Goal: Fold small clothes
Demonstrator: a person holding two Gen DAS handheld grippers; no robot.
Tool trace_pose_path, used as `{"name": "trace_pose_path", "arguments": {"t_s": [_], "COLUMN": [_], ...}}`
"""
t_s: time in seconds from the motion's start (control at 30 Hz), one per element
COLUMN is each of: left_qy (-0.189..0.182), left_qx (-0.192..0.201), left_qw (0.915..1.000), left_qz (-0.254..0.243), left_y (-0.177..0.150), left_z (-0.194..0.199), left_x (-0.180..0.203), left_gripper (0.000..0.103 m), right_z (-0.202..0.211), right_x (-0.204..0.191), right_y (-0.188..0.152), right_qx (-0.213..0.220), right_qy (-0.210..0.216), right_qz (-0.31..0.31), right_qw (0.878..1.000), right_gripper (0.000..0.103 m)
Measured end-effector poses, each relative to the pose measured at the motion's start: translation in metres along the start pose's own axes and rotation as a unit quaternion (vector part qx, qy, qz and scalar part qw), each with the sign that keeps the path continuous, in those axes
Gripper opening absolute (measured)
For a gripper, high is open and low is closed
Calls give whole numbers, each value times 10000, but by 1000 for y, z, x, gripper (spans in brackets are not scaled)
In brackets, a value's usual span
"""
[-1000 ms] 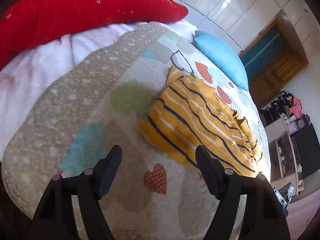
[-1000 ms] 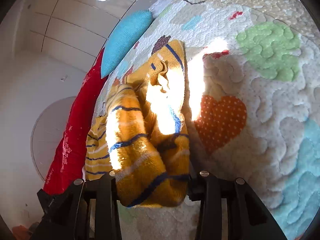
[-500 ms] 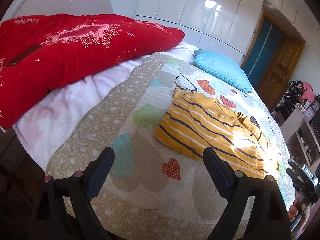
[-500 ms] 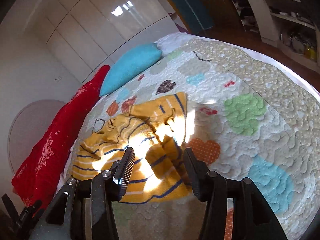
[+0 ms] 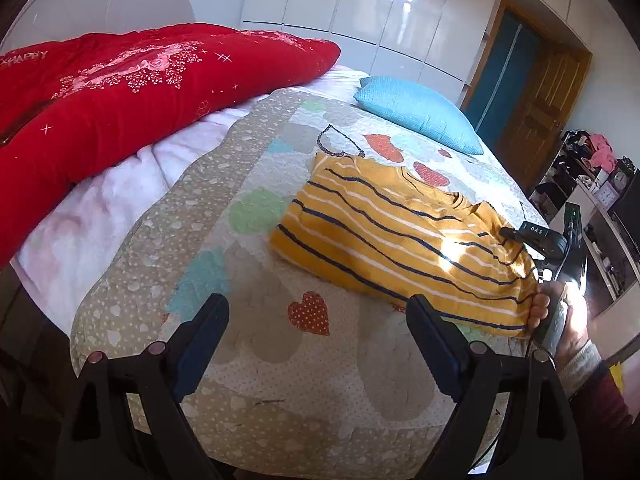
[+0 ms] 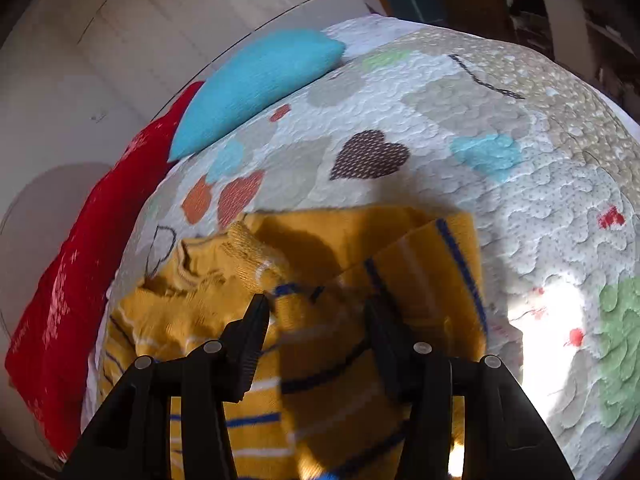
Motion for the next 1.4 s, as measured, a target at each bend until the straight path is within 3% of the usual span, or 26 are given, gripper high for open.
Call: {"name": "trace_pose_path", "arguments": {"t_s": [0.1, 0.17, 0.37, 0.57, 0.77, 0.93, 1.07, 1.23, 1.27, 1.33, 1.4], "left_qy": [-20, -31, -47, 166, 618, 737, 805, 842, 839, 833, 807], "left_qx": [-26, -40, -128, -69, 183, 109, 44, -59, -67, -59, -34], "left_qw": [10000, 9999, 9995, 9982, 9930, 9868, 9849, 9818, 9816, 9817, 9826], "left_qz": [51, 117, 300, 565, 991, 1437, 1534, 1701, 1714, 1712, 1674], "left_y": [0, -1, -5, -5, 0, -8, -16, -23, -23, -23, -21], "left_z": [-1, -4, -13, -6, 14, 13, 9, 3, 3, 5, 6], "left_x": [-3, -6, -15, -44, -100, -141, -157, -169, -169, -167, -161], "left_gripper": [89, 89, 89, 89, 90, 90, 90, 90, 90, 90, 90], "right_z": [4, 19, 72, 100, 87, 59, 22, -25, -32, -43, -45], "right_x": [20, 24, -4, -86, -178, -234, -263, -291, -295, -304, -308], "right_y": [10, 9, -5, -45, -140, -222, -258, -275, -274, -272, -263], "right_qx": [23, 133, 327, 211, -386, -644, -397, -25, 46, 2, -33], "right_qy": [121, 84, -69, 307, 934, 956, 292, -417, -522, -610, -608], "right_qz": [-589, -522, 488, 1797, 3196, 4508, 5366, 5948, 5999, 5975, 5826], "right_qw": [9982, 9985, 9982, 9830, 9422, 8852, 8424, 8028, 7984, 7995, 8105], "right_gripper": [54, 54, 58, 65, 68, 68, 68, 66, 63, 23, 14]}}
Point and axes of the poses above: each gripper's, at about its wrist camera, not at the fingertips, and z roughly against the way its jaws point, x to its right, y to its top, the point moved 8 cm from there along -z, roughly the way its jaws point, and after that the axes turned 5 degrees about x, right-handed, at the moved point
